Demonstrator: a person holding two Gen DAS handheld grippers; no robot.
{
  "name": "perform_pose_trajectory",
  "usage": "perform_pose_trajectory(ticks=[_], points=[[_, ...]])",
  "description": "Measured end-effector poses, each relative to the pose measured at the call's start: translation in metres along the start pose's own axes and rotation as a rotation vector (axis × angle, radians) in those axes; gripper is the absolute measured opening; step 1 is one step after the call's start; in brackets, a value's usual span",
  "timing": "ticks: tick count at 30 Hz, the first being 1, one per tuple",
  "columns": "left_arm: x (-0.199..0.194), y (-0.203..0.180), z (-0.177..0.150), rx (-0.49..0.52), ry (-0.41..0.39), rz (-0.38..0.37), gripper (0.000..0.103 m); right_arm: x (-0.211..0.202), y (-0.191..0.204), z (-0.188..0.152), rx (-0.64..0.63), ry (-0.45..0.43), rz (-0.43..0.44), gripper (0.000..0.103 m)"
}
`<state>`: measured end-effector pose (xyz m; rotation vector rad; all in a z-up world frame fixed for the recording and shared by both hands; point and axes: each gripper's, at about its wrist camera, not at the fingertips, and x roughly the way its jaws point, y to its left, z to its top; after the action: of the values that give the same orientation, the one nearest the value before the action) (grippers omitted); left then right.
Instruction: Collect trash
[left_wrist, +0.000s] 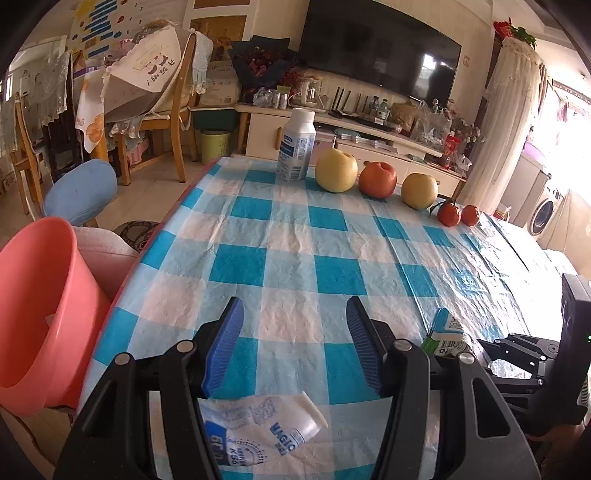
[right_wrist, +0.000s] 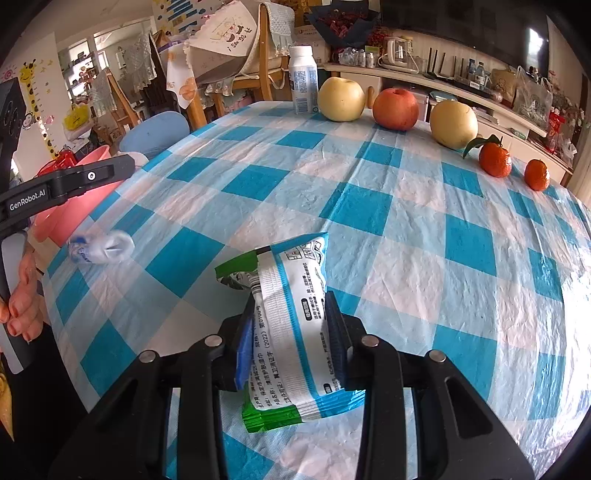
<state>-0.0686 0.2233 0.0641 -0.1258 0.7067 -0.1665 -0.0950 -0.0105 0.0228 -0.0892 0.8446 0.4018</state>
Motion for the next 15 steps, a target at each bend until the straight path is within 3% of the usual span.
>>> perform_pose_trajectory(ticks=[4, 7, 11, 15], points=[[0.000, 0.020, -0.004, -0.039, 0.027, 0.002, 0.061, 0.001, 0.006, 0.000, -0.005, 0.000, 0.000, 0.036], [0.006, 0.033, -0.013, -0.056, 0.096, -0.055, 0.080, 0.002, 0.011, 0.001, -0.020, -0.002, 0.004, 0.036], [0.012, 0.033, -0.025, -0.016, 0.148, -0.062, 0.089, 0.004, 0.016, 0.001, -0.036, 0.000, 0.011, 0.036], [0.019, 0.021, -0.032, 0.030, 0.190, -0.069, 0.090, 0.004, 0.018, 0.001, -0.041, 0.000, 0.019, 0.036]])
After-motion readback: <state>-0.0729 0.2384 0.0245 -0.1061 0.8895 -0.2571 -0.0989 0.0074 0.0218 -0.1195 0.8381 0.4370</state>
